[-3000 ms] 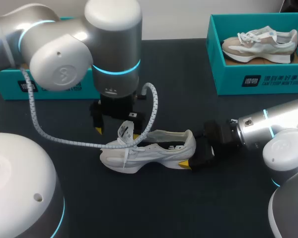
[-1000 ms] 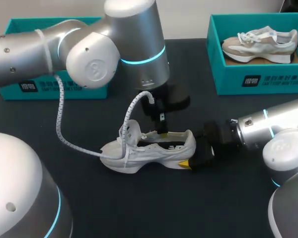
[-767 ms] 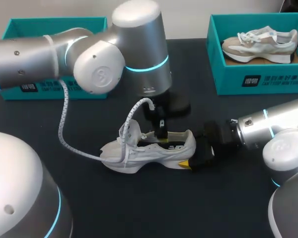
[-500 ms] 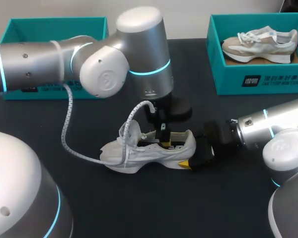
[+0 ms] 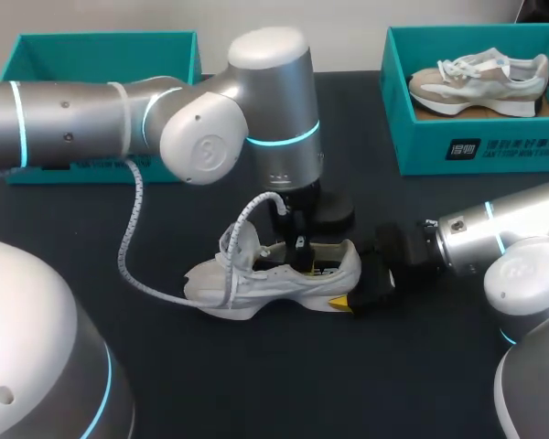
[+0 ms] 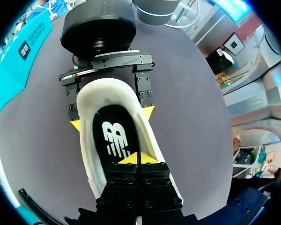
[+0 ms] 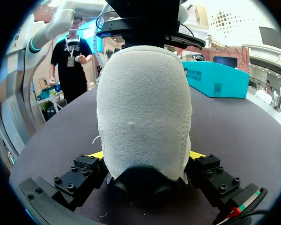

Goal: Take the shoe out of the shoebox, open the shoe tongue, remove and reinsert the insole, then place the shoe into the shoebox

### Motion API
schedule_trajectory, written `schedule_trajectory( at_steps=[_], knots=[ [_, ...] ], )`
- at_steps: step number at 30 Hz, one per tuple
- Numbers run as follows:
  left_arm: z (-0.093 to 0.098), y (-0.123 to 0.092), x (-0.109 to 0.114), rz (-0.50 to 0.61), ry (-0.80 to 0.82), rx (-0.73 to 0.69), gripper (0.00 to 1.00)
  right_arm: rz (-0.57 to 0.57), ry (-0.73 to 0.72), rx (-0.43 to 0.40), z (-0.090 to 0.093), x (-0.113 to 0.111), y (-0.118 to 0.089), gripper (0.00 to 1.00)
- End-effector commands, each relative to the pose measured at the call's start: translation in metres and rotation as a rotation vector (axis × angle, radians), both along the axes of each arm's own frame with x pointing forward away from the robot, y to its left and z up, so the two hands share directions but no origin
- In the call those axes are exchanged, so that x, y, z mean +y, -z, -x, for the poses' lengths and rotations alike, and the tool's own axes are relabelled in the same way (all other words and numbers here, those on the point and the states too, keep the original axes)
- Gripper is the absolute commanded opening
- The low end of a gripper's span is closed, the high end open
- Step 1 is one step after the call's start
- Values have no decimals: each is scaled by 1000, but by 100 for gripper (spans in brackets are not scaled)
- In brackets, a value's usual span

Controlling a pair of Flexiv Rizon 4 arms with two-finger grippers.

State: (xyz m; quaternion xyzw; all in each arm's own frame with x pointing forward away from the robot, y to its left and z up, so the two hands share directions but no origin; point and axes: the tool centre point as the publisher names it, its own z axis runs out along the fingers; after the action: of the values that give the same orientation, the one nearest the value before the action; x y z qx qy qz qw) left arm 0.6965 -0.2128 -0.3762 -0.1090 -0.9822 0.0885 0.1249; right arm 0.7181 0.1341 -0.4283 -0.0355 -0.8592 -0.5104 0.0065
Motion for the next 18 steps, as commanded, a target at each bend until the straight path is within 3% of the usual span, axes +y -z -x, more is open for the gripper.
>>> schedule_trajectory(
  at_steps=[1,4,5,6,7,8,10,11,18],
  knots=[
    [-1,13,-6,-3,-5,10,0,2,2,1,1,3,7,0],
    [0,15,-5,-2,-14,14,0,2,2,1,1,3,7,0],
    [0,16,-5,-2,-14,15,16,2,2,1,1,3,7,0],
    [1,17,-4,-6,-12,19,20,2,2,1,1,3,7,0],
    [2,18,-4,-7,-12,19,12,2,2,1,1,3,7,0],
    [3,20,-3,-9,-13,20,16,2,2,1,1,3,7,0],
    [5,23,-2,-19,-11,18,37,2,2,1,1,3,7,0],
    [6,24,-2,-20,-11,16,42,2,2,1,1,3,7,0],
    [6,37,-4,-25,-29,-4,44,2,2,1,1,3,7,0]
  ],
)
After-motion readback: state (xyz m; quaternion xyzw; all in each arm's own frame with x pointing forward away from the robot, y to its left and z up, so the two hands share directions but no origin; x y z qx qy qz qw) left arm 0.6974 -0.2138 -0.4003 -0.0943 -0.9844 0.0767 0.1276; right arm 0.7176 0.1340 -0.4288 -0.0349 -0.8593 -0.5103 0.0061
